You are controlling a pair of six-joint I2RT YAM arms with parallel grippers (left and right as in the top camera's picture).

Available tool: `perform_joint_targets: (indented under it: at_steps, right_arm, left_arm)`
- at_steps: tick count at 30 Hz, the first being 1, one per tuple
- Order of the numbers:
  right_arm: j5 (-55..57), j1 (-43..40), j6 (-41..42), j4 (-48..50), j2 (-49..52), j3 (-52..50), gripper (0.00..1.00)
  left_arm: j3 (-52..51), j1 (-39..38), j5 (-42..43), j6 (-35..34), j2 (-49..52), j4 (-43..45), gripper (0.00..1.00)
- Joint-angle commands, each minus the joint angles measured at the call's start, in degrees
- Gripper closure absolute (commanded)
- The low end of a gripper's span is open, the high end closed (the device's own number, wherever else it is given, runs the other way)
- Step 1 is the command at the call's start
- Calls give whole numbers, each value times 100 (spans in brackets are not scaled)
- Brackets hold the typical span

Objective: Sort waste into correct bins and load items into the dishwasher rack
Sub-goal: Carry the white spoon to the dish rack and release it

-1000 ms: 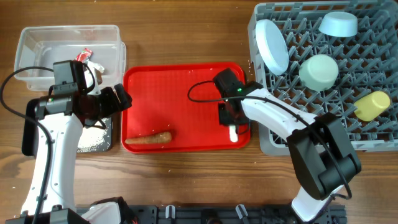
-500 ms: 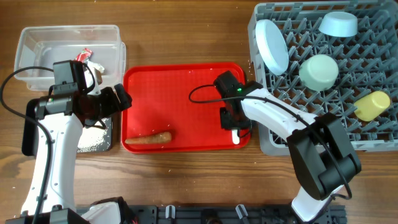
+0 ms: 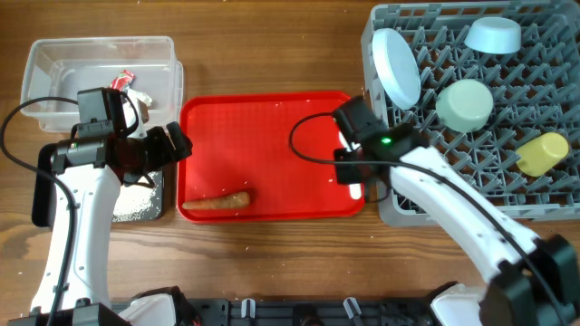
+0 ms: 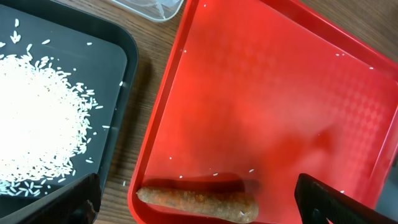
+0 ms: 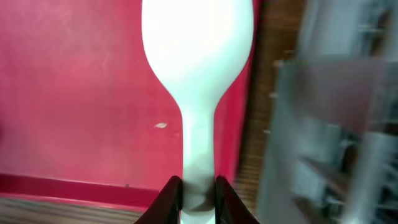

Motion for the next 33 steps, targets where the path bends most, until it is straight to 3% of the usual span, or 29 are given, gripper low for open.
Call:
perform_joint_targets:
  at_steps: [1,7,12,14,16,17,25,28,30,33]
  right_arm:
    - [557,-533,-201,-151,-433,98,86]
    - [557,-1390,-684,-184,-472,96,86]
    - [566,-1547,-988,-240,-422,90,85]
    - [555,-1547,-1029,-254,-348,90,78]
    - [435,-1547,-1209,-313,-251,90,63]
    - [382,-1547,-1283,-337,-208,90,60]
    - [223,-1547,-922,-271,-498,275,50]
    - [186,-1550,-984,-254,-981,555,22]
    - [186,-1587,-984,-251,-1213,605,18]
    - [181,-1738,-968,-409,-1340,605,18]
  left_arm:
    - [59,24,9,-50,24,11,0]
    - [59,24,9,-52,24,11,0]
    - [59,26,9,-50,24,11,0]
    - [59,26,9,-50,24,11,0]
    - [59,26,9,-52,24,11,0]
    - [59,26,9,-50,24,11,0]
    - [59,-9,17,-52,24,-13,0]
    - [59,-273,57,-59,24,-20,0]
    - [59,-509,120,-560,24,-55,0]
    - [37,-1038,238,-2085,35,-186,0]
